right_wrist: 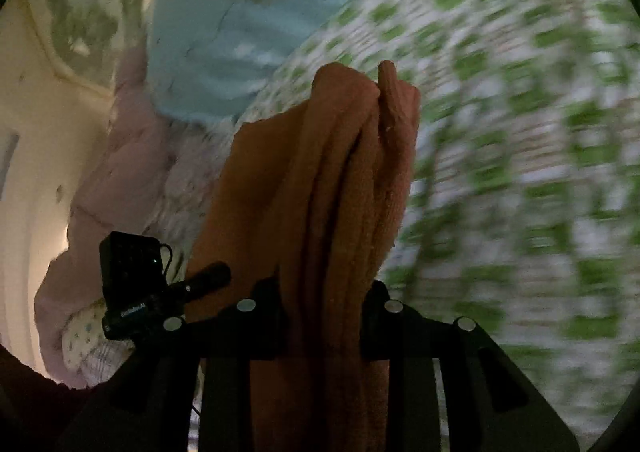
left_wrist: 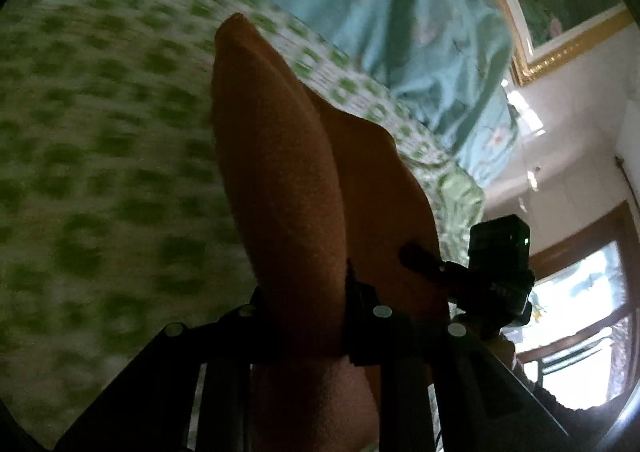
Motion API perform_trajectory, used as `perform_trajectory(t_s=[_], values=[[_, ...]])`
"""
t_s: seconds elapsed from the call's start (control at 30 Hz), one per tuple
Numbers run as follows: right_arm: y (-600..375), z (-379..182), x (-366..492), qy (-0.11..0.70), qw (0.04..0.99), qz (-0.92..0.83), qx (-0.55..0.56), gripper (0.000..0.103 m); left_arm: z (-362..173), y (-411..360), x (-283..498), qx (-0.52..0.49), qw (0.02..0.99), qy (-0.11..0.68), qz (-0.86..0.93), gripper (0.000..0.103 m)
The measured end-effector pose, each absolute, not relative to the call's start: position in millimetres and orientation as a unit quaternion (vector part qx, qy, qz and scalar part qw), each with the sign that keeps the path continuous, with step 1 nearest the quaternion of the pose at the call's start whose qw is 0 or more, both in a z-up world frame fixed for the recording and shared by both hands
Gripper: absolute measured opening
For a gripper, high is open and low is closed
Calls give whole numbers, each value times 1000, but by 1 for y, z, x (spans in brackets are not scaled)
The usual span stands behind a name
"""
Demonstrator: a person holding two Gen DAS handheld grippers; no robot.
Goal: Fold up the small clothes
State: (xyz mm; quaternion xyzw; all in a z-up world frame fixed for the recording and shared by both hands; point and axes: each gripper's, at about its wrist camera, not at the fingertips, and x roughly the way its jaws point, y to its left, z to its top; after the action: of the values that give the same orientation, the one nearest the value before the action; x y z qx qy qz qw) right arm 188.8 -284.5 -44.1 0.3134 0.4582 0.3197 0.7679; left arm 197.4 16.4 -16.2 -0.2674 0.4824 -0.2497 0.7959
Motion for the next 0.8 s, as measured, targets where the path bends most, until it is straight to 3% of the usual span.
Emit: perform_trajectory(t_s=[0.27,0.6,0.7,0.8], values=[[-187,-70,211,505,737,368,256,28,-43,83,169,-264,811,495,-165,21],[-187,-88,208,529,743,344,223,28,-69,82,168,-255,809,509,-146,23],[-183,-88,209,529,748,336,218,32,-73,85,169,-255,805,517,-142,27],[-183,-89,211,540,745,321,224,43,-74,84,169,-246,796,537,-132,41]])
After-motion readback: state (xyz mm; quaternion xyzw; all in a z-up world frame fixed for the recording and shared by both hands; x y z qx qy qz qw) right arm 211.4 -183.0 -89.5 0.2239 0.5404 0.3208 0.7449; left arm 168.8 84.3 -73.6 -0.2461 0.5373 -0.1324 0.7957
